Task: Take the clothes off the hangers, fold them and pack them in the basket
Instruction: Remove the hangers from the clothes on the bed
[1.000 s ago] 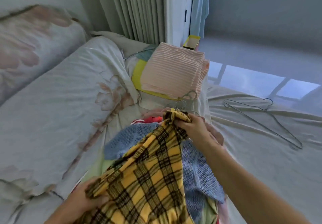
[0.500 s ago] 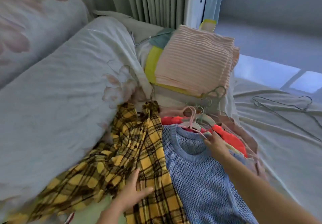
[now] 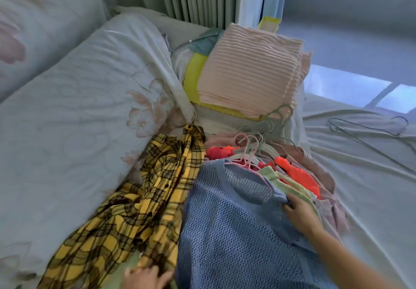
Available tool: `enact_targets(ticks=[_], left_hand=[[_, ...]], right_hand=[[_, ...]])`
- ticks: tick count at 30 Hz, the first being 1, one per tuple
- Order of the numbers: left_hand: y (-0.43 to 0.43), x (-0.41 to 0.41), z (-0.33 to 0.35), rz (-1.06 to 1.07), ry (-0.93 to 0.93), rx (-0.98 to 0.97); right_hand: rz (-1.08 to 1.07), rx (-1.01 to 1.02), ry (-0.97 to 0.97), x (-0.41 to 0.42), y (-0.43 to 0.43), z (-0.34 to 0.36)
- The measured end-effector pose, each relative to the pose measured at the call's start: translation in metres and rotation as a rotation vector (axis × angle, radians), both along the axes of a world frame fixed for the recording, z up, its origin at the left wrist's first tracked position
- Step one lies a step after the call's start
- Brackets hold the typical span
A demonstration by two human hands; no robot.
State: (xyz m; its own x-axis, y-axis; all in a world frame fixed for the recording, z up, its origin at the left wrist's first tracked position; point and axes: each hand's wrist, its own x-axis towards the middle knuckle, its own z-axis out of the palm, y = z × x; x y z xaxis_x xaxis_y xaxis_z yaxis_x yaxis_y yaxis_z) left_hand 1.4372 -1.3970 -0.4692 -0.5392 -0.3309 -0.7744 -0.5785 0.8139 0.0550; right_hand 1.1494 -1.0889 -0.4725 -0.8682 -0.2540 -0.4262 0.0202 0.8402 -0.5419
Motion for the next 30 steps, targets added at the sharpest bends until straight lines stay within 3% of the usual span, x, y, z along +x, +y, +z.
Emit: enact_targets(ticks=[3,6,7,9,11,14,19,21,23,26,30], left_hand=[[-0.036,-0.008,0.032,-0.052,0.215,-0.378],[-0.011,-0.047,0.064,0.15,0.307,-0.166],[0.005,-0.069,0.076,0.166,0.437,-0.108],[0.032,-0.111,0.101,0.106,0.727,-0.065],[0.058,-0.151,0.136,0.021,0.877,-0.037],[0.083,-0.189,0.177,-0.173,0.888,-0.017],[0.15,-0.193,0.259,-0.23,1.026,0.29],[0.19,-0.189,0.277,-0.302,1.039,0.36],[0.227,-0.184,0.291,-0.335,1.022,0.452],[0.253,-0.18,0.301,-0.358,1.055,0.526],[0.248,-0.173,0.297,-0.155,1.045,0.638]], right_hand=[[-0.02,-0.097,0.1,0.003,0.014,0.027],[0.047,-0.179,0.197,0.008,0.031,0.065],[0.085,-0.189,0.215,0.012,0.038,0.08],[0.153,-0.197,0.212,0.019,0.057,0.106],[0.152,-0.238,0.19,0.025,0.082,0.133],[0.123,-0.298,0.259,0.033,0.129,0.186],[0.175,-0.226,0.27,0.044,0.211,0.263],[0.241,-0.26,0.21,0.052,0.214,0.292],[0.256,-0.431,0.069,0.064,0.206,0.314],[0.062,-0.65,0.012,0.078,0.204,0.328],[-0.013,-0.596,0.003,0.087,0.248,0.33]])
